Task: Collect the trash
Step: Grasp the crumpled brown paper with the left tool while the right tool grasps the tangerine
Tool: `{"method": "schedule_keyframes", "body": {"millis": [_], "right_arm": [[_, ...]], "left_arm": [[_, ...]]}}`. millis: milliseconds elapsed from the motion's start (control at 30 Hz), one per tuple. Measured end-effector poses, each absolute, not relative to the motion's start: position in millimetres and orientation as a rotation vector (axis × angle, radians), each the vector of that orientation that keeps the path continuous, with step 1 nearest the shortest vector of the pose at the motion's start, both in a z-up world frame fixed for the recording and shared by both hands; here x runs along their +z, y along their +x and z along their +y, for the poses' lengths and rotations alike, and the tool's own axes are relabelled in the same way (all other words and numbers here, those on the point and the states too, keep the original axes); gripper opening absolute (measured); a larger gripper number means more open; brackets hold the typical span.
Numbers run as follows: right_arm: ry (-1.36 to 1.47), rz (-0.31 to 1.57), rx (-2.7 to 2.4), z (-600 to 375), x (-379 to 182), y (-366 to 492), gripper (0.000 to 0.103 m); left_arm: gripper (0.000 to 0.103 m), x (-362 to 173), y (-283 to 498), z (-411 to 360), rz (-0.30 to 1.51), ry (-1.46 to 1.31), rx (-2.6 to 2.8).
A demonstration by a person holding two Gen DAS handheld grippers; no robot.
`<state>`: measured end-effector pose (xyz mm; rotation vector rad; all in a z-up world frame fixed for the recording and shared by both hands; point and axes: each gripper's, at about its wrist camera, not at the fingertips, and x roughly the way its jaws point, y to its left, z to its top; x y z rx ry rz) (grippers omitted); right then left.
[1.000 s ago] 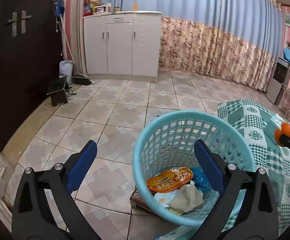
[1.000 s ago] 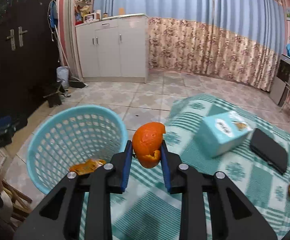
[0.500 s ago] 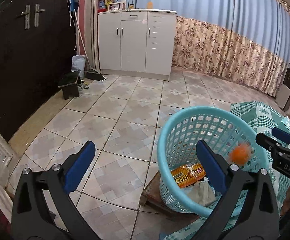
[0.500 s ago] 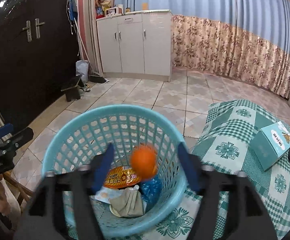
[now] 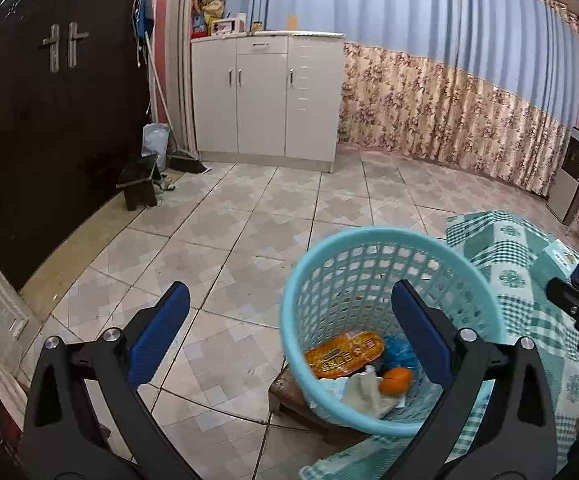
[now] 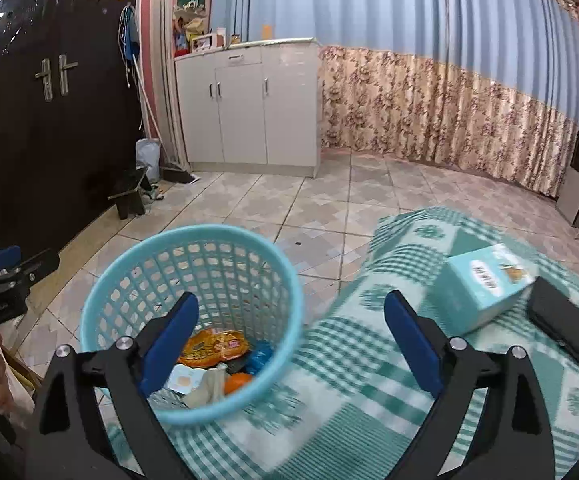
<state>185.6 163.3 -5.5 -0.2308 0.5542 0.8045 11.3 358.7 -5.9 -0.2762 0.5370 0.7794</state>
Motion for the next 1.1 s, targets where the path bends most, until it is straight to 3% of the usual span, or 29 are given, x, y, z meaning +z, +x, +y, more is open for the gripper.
{"method": "schedule_keyframes", "body": {"millis": [733, 1100], "right_arm": [[-0.201, 0.627, 0.301, -164.6, -19.4, 246.7, 0.092], [-0.068, 0.690, 0.118, -273.4, -51.6, 283.9, 0.092]], "left_arm": [[0.098, -0.1, 107.8, 190.4, 0.549, -0.245, 0.485], [0.098, -23.2, 178.1, 98.3, 0.623, -0.219, 0.305]]}}
